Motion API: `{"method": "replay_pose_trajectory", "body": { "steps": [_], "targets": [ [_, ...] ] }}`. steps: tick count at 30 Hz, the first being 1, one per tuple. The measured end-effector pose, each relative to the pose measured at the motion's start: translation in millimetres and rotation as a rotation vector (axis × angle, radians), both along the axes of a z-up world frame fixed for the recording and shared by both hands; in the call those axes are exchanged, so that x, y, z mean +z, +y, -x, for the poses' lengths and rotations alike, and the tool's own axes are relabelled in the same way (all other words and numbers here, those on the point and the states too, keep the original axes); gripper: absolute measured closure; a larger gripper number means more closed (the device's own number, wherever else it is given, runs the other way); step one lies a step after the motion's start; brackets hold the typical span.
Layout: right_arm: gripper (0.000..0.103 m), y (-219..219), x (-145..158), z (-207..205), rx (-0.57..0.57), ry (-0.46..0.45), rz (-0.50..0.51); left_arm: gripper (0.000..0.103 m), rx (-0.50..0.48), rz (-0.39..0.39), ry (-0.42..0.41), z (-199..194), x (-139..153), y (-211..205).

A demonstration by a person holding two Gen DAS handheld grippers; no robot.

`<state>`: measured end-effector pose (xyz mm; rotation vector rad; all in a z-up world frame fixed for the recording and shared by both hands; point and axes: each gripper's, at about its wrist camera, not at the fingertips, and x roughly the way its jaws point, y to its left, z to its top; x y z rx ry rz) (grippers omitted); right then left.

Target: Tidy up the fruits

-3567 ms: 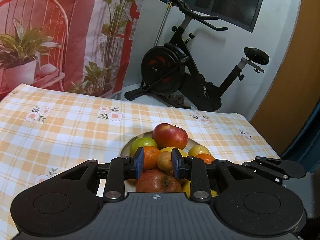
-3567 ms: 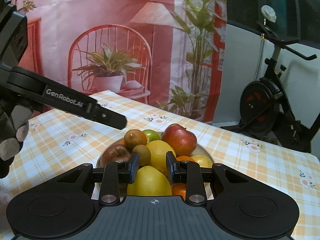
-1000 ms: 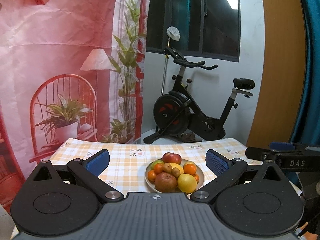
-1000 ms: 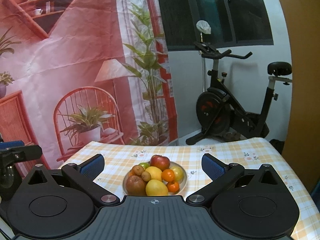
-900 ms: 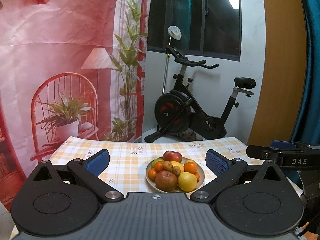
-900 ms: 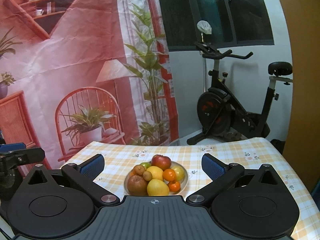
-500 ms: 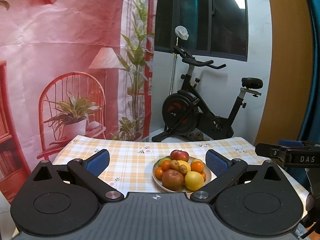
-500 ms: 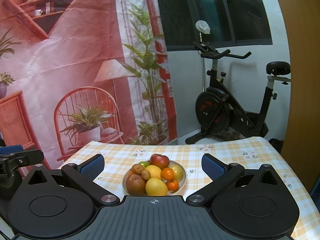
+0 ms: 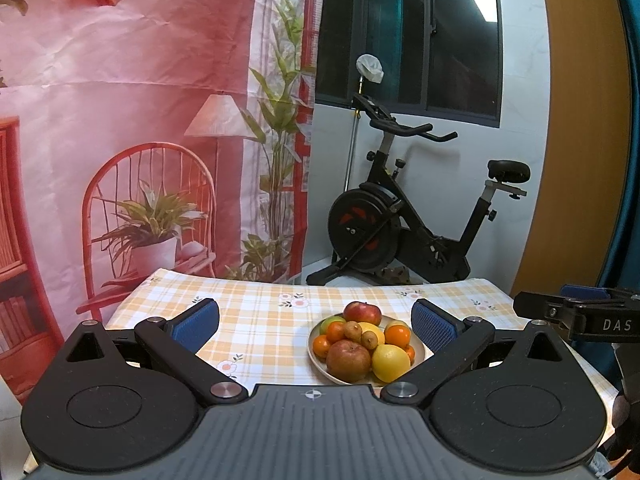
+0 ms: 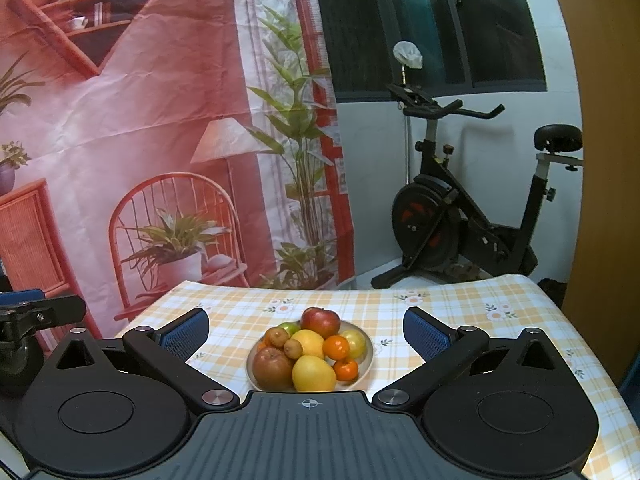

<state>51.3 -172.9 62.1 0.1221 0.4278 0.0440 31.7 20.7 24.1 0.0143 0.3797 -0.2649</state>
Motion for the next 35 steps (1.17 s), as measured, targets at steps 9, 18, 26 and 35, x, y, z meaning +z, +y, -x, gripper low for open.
{"method": "replay_pose_trajectory", "body": {
  "steps": [9, 18, 26, 35],
  "targets": [
    [0.000, 0.6, 0.0, -0.2, 0.000, -0.001, 0.001, 0.000, -0.001, 0.001, 0.000, -0.2, 0.3, 0.5],
    [0.000, 1.8, 0.2, -0.4, 0.000, 0.000, 0.001, 0.000, 0.004, 0.009, 0.003, -0.2, 2.4, 0.2],
    [0.000, 1.8, 0.5, -0.6, 0.000, 0.001, 0.001, 0.000, 0.007, 0.011, -0.003, 0.6, 1.9, -0.5],
    [0.000, 1.9, 0.7, -0.6, 0.000, 0.001, 0.002, 0.000, 0.019, 0.019, -0.009, 2.9, 1.6, -0.5]
  ]
}}
